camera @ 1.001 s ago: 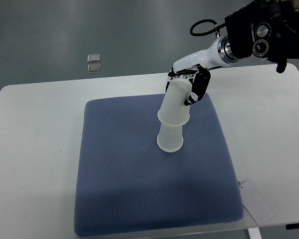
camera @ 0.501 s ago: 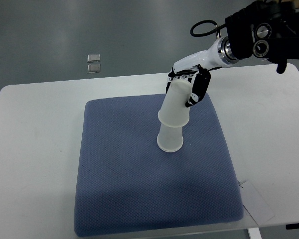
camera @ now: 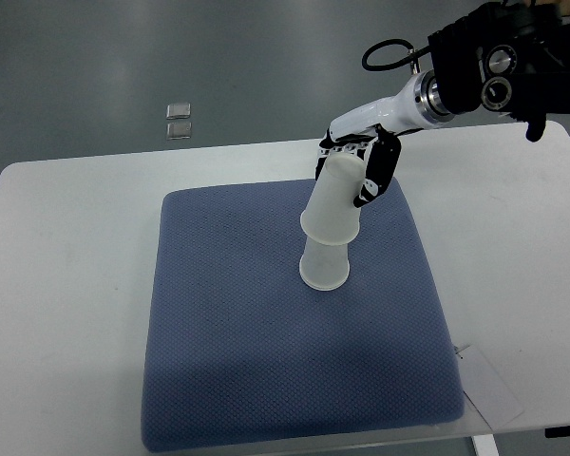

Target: Stack paper cups

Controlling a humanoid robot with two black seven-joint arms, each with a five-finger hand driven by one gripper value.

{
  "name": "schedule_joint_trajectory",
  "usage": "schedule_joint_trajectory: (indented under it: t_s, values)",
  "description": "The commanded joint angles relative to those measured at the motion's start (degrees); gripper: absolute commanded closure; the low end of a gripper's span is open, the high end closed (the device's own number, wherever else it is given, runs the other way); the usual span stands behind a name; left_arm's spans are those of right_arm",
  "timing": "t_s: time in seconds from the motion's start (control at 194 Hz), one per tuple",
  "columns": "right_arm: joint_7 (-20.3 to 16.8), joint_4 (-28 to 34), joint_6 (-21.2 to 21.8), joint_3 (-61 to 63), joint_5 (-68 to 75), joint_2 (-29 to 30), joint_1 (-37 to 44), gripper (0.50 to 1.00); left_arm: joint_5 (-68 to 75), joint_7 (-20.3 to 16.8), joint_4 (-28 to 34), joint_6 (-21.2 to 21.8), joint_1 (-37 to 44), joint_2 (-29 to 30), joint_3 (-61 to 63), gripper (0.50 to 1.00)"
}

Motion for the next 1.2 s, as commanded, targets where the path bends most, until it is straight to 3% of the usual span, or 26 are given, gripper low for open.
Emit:
schedule_joint_trajectory:
  t_s: [0.0, 0.743, 0.877, 1.197]
  values:
    - [0.0, 0.0, 0.0, 0.0, -0.1, 0.0, 0.0, 0.738, -0.1, 0.0, 0.0, 0.0, 0.0, 0.0, 0.0, 0.500]
    - [0.0, 0.0, 0.0, 0.2, 0.2, 0.1, 0.0, 0.713, -0.1, 0.0, 0.0, 0.0, 0.0, 0.0, 0.0, 0.500]
    - [0.0, 0.0, 0.0, 0.2, 0.3, 0.0, 0.0, 0.679, -0.1, 0.0, 0.0, 0.0, 0.0, 0.0, 0.0, 0.500]
    - [0.0, 0.1, 0.1, 0.2, 0.5, -0.1, 0.2, 0.668, 0.0, 0.0, 0.0, 0.0, 0.0, 0.0, 0.0, 0.500]
